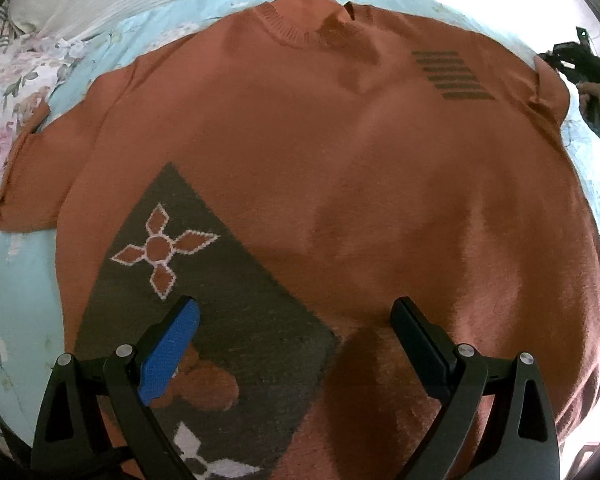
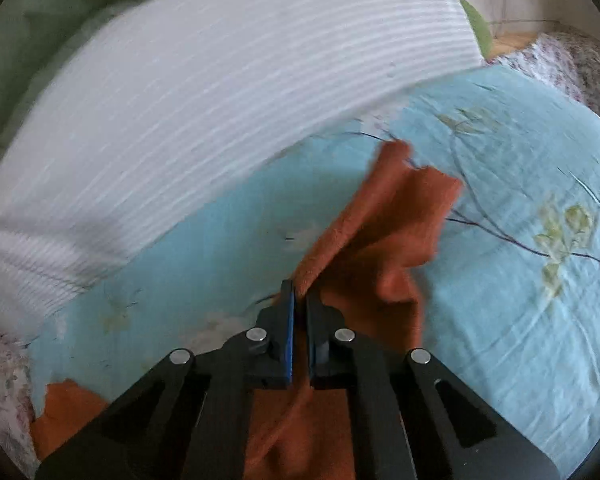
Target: Fold small clothes
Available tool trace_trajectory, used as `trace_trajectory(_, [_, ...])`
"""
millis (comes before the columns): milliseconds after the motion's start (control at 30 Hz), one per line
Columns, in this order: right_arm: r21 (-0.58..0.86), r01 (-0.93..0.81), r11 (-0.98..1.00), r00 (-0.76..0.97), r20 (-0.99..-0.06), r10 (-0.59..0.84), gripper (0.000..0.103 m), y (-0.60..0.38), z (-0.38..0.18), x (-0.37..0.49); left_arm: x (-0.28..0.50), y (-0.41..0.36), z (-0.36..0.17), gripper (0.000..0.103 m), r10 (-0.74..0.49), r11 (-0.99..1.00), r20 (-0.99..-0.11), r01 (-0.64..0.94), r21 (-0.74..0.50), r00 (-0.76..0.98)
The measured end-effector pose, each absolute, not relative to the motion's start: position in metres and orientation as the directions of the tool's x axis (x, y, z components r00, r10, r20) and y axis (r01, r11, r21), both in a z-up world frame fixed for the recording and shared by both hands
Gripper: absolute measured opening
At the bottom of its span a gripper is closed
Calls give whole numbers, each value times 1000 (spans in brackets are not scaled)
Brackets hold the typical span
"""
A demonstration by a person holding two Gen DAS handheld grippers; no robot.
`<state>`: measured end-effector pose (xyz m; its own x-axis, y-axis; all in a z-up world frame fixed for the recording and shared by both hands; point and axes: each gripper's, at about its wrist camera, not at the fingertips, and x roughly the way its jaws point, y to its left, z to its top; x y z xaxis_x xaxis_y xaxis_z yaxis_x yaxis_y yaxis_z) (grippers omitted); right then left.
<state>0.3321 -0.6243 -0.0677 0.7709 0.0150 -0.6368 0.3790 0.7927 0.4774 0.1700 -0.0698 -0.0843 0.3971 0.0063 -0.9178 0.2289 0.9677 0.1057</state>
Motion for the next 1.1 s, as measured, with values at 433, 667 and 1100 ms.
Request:
trace_trajectory(433, [639,-103,762,734,-468,492,5,-416,-22,306,142,-47,-63,97,-66,980,-893,200,27,444])
trace_trajectory(667, [696,-295,655,580,-415,701,5,-269,-36,293,131,-18,-55,97,-129,988,-884,130,-78,449])
trace_trajectory(1100, [712,-309,630,328,-542,774,59,-175,-120,260,155,35,-55,97,-289,952,-841,48,-301,458])
